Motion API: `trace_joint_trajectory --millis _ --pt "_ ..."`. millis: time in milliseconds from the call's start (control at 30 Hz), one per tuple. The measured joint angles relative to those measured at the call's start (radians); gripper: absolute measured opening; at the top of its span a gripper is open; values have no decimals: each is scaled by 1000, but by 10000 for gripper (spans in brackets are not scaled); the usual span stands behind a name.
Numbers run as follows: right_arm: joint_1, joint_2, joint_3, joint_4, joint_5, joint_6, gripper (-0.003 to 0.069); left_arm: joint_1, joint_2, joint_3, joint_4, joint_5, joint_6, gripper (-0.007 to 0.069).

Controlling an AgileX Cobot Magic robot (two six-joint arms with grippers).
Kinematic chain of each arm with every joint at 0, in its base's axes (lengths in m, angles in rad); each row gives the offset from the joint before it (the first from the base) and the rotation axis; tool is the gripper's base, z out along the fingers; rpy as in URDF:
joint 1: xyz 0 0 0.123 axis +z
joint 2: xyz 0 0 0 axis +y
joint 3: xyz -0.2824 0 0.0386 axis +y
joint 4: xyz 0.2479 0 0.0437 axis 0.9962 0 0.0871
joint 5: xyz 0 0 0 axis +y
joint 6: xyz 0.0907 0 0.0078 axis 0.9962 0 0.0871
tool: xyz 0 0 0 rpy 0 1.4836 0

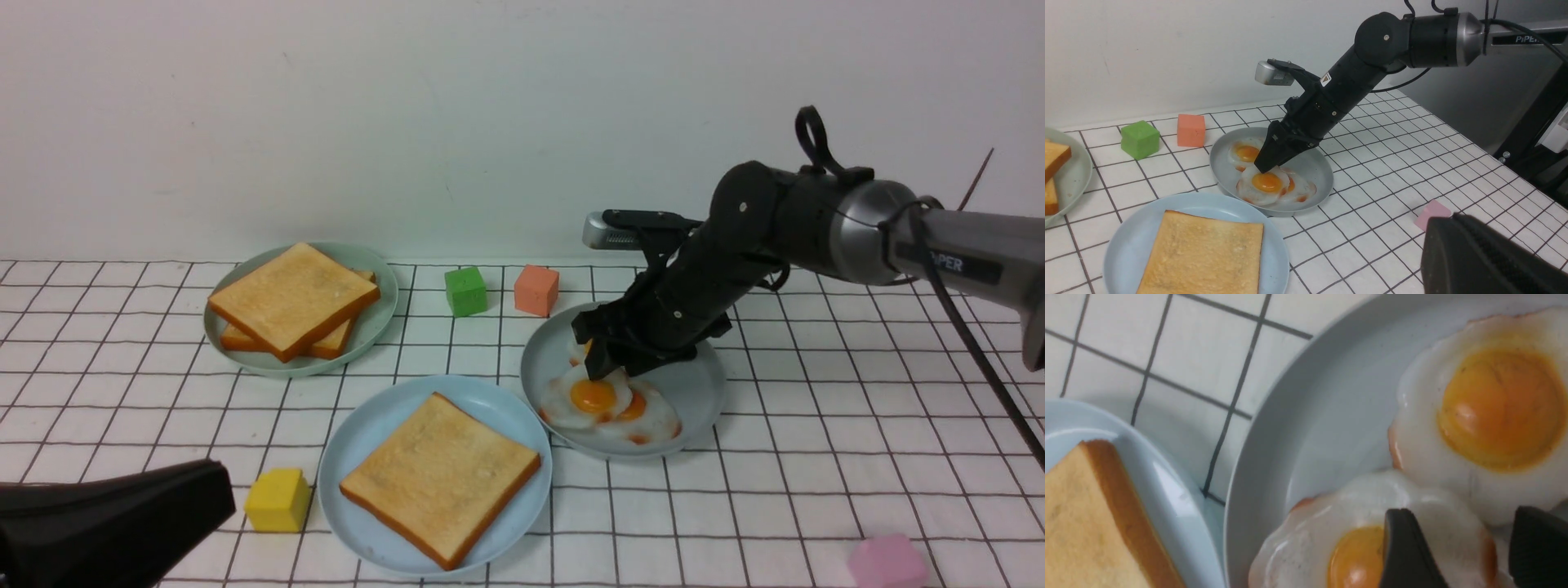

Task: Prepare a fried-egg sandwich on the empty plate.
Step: Use the right arm to grab a fried egg

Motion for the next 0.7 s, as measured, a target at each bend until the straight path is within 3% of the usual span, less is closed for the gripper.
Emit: trace_joint_trajectory --millis 267,400,533,700 --pt "0 9 -2 4 -16 0 355 0 0 1 0 1 0 6" --pt "0 10 -5 5 -14 -18 289 0 0 1 0 1 0 9" --pt "0 8 -10 8 -5 -49 174 0 0 1 0 1 0 15" --pt "-11 -13 -10 11 9 -49 129 0 0 1 0 1 0 18"
